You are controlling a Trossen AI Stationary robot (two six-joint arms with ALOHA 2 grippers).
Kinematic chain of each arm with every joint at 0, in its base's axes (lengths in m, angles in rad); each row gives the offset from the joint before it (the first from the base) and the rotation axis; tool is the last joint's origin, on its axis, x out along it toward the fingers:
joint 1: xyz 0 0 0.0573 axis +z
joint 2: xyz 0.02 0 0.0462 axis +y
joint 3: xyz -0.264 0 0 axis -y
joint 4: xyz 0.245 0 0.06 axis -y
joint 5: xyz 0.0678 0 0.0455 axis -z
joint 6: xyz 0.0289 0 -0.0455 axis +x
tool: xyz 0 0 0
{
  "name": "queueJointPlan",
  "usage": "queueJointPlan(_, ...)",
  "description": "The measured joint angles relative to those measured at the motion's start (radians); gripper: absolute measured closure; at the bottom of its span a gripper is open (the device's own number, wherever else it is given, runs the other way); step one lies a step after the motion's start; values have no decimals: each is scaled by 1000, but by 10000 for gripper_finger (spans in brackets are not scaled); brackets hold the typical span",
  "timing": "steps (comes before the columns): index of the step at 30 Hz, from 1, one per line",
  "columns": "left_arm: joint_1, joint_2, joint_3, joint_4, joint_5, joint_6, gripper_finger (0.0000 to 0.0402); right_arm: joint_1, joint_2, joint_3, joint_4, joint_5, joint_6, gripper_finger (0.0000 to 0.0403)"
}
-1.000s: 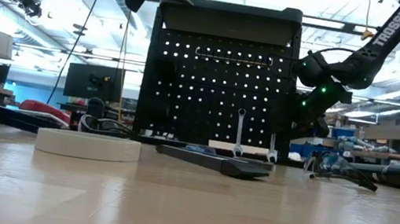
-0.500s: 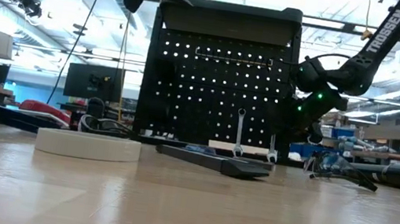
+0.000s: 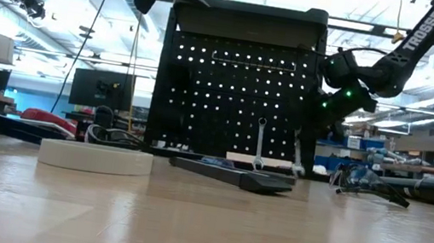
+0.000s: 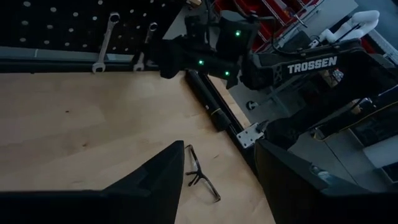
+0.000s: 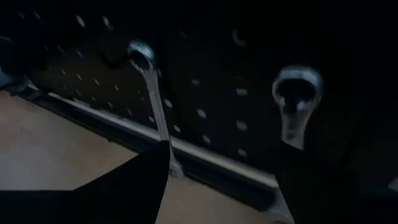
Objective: Hang tools onto peg board
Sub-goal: Unhang the right wrench from the black pegboard
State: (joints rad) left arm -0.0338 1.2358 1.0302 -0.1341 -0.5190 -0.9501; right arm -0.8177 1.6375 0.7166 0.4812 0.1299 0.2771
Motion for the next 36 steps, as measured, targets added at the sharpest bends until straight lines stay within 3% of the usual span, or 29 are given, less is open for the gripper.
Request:
queueJointPlan(11,0,0,0,1,0,-2,200,0,-86,0,-147,-15,19,129)
queueJointPlan(17,0,0,0,0,0,-4,200,-4,-198,-15,-200,-99,9,131)
queueJointPlan(23,0,0,0,0,0,-3,200,-12,-307,-226,41,-205,64,137)
queueJointPlan(28,0,0,0,-1,0,0,200,-5,-296,-423,365,-157,132,144)
queueJointPlan(31,0,0,0,0,0,1,200,-6,-237,-458,459,-93,119,148)
queueJointPlan(36,0,0,0,-1,0,1,200,22,-111,-418,464,-97,5,151)
